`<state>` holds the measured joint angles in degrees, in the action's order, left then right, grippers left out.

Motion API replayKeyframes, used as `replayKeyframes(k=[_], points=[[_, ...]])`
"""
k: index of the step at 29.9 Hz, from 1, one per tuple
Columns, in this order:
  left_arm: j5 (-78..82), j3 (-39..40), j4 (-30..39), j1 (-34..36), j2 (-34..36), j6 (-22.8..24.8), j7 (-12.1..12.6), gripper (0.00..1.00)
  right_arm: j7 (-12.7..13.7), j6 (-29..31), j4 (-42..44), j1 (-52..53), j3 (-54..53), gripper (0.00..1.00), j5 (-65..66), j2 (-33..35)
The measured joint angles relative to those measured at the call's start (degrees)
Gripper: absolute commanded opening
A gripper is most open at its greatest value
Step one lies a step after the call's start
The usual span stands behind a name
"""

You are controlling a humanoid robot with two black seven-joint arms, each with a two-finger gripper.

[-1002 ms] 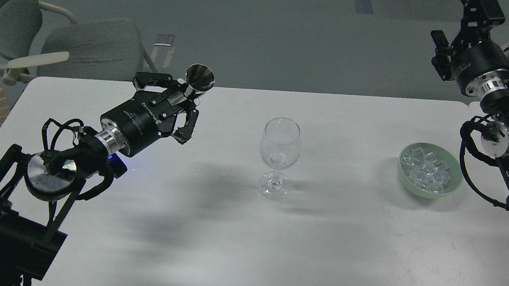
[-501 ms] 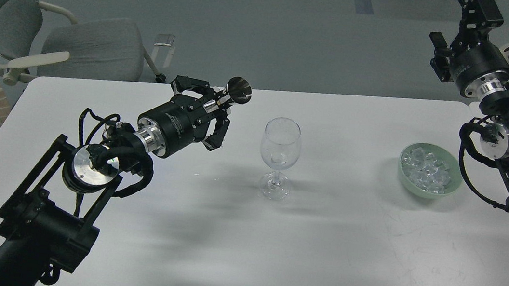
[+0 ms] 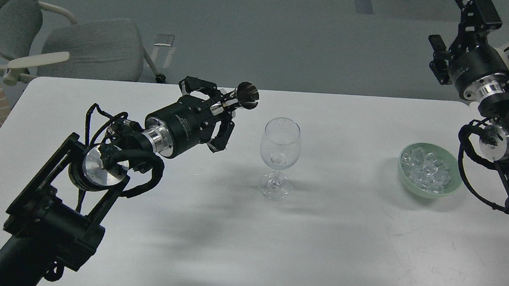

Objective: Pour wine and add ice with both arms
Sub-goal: 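Tilt the jigger over the wine glass with the left gripper to pour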

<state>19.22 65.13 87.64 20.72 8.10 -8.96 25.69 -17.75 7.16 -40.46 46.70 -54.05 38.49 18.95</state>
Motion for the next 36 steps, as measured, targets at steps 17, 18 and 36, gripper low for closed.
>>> replayKeyframes(k=[17,18,36], points=[[8.31,-3.9,0.17,1.54,-1.08,0.01,0.51,0.0,0.0,-0.01,0.04,-0.31,0.0,1.0,0.0,0.03],[9.59,-4.02,0.17,1.58,-1.08,0.02,0.51,0.0,0.0,-0.01,0.04,-0.34,0.0,1.0,0.0,0.04],[14.72,-4.22,1.48,3.06,-0.94,0.13,1.16,0.0,0.0,-0.01,0.04,-0.39,0.0,1.0,0.06,0.03]])
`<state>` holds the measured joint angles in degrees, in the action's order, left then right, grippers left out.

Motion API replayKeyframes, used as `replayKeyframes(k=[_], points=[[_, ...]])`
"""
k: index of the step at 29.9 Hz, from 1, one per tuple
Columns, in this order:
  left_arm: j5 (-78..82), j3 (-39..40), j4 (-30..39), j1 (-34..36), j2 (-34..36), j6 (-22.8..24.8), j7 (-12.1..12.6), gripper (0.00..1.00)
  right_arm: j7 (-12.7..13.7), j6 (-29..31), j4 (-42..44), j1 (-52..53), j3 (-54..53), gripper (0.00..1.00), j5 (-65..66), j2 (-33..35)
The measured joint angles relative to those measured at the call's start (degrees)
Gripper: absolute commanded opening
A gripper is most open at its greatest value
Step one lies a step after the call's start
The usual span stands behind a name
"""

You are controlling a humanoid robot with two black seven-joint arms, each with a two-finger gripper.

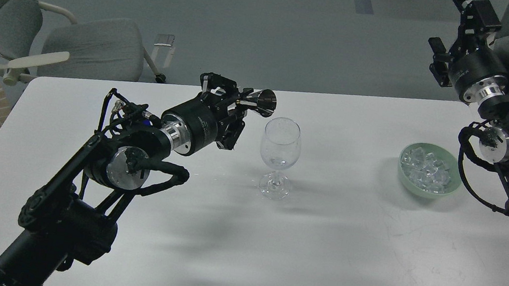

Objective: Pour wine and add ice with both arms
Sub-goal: 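Tilt the jigger over the wine glass with the left gripper to pour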

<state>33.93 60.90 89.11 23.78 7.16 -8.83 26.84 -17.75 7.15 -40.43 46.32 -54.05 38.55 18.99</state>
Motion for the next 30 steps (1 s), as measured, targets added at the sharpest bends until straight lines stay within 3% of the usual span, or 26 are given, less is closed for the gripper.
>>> replayKeyframes(k=[30], points=[[13.82,-2.36,4.39,-0.07,1.53,0.65,0.0,0.0,-0.08,-0.04,0.09,-0.1,0.0,1.0,0.04,0.06]])
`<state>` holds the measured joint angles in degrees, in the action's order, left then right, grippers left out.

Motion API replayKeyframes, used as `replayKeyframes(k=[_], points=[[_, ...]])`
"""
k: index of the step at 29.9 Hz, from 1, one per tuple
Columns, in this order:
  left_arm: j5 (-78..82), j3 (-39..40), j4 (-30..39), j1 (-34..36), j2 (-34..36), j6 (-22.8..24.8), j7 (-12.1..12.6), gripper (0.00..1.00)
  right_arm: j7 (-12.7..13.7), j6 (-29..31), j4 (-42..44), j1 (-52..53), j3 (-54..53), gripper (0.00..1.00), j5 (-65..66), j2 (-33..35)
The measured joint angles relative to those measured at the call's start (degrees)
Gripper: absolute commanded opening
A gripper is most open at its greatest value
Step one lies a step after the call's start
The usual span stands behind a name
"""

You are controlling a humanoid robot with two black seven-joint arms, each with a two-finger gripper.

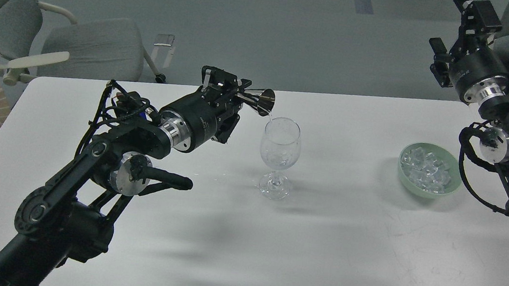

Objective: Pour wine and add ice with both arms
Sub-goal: 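Tilt the jigger over the wine glass with the left gripper to pour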

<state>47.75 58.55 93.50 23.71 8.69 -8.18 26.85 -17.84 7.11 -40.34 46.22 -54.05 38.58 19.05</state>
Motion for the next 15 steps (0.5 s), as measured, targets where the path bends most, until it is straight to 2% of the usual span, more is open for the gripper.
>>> replayKeyframes(k=[15], points=[[9.46,-0.19,1.66,-0.11,1.16,0.4,0.01,0.0,-0.01,0.05,0.0,-0.25,0.0,1.0,0.0,-0.07]])
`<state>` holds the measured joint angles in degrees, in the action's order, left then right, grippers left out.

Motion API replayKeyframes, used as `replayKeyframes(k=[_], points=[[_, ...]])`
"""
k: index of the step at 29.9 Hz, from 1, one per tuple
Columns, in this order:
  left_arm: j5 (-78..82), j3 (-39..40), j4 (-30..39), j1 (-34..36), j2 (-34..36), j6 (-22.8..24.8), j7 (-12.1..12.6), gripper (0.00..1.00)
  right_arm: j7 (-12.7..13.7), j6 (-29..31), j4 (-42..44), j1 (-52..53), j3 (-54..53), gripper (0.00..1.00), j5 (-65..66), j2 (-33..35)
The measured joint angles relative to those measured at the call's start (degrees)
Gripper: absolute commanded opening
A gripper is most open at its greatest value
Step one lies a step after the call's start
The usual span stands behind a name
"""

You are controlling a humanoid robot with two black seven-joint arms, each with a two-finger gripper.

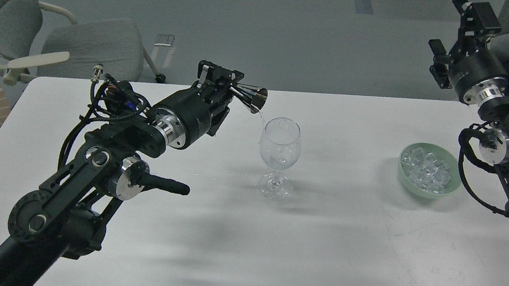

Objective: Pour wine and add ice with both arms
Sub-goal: 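Tilt the jigger over the wine glass with the left gripper to pour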

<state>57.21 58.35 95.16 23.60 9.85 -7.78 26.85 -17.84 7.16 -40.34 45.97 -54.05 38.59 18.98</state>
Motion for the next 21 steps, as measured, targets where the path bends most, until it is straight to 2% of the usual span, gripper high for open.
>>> replayKeyframes(k=[8,21], points=[[0.94,0.0,1.25,1.04,0.49,0.05,1.04,0.0,0.0,0.0,0.01,-0.01,0.0,1.0,0.1,0.0],[5.13,-0.54,4.42,1.77,0.84,0.05,1.15,0.0,0.0,0.0,0.09,-0.33,0.0,1.0,0.25,-0.07]])
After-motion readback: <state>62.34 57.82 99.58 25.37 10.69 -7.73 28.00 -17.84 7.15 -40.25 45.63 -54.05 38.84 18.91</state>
